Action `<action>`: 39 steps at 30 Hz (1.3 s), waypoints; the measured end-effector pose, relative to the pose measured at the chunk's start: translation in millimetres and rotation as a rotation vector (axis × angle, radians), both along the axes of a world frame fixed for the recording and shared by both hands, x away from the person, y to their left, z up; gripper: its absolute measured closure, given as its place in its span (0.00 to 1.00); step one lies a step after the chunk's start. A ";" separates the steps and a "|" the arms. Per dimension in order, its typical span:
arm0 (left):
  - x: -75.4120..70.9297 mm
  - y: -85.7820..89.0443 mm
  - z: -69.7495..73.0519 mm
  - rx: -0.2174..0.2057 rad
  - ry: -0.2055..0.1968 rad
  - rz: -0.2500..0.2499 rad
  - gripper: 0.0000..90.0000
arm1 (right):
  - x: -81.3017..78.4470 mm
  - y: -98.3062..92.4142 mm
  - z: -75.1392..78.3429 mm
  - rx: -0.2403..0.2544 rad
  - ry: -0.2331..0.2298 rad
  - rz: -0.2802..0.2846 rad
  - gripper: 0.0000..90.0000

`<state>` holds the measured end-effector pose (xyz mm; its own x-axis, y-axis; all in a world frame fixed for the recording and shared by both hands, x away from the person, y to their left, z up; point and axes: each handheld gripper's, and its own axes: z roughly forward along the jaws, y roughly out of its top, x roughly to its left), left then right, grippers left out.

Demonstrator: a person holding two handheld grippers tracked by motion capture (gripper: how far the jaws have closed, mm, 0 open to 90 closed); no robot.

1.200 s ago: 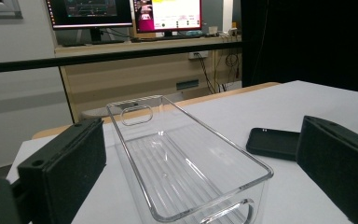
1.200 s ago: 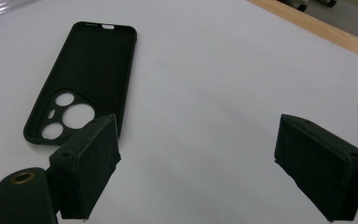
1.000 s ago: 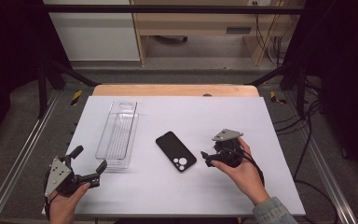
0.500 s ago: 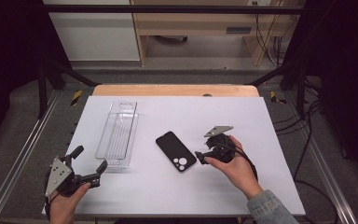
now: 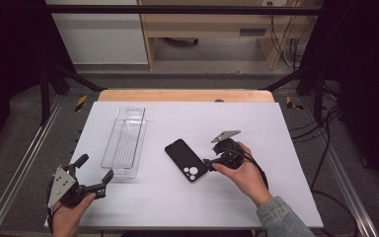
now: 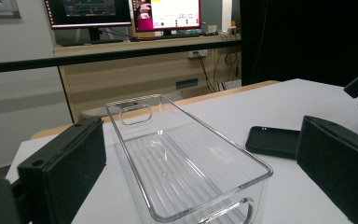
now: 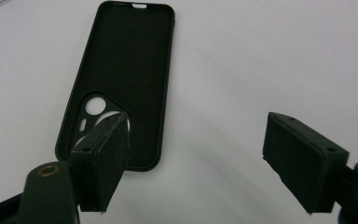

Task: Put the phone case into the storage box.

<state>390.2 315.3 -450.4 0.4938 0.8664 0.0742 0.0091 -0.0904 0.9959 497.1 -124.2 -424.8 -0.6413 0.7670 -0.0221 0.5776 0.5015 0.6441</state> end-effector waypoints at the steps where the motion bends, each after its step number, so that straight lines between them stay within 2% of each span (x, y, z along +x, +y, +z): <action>1: 0.0 0.0 0.0 0.000 0.000 0.000 0.01 | 0.0 0.0 0.0 0.000 0.000 0.000 0.26; 16: 0.0 0.2 0.2 -0.004 -0.001 0.000 0.01 | 5.9 17.3 -3.3 -0.003 0.001 0.024 0.35; 22: 0.0 0.1 0.1 -0.003 -0.001 -0.001 0.01 | 7.8 19.8 -5.5 -0.004 0.010 0.018 0.38; 24: 0.1 0.0 0.1 -0.003 0.000 -0.001 0.01 | 9.3 20.3 -7.0 -0.001 0.027 0.018 0.39; 32: 0.1 0.0 0.1 -0.006 0.000 -0.003 0.01 | 9.8 22.0 -8.6 -0.010 0.031 0.016 0.42; 39: 0.2 -0.1 0.1 -0.005 -0.001 -0.004 0.01 | 10.8 23.5 -10.7 -0.015 0.038 0.017 0.48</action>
<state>390.4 315.2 -450.3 0.4973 0.8648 0.0702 0.0078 -0.0853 0.9963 507.8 -100.7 -435.5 -0.6548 0.7557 -0.0088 0.5927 0.5207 0.6145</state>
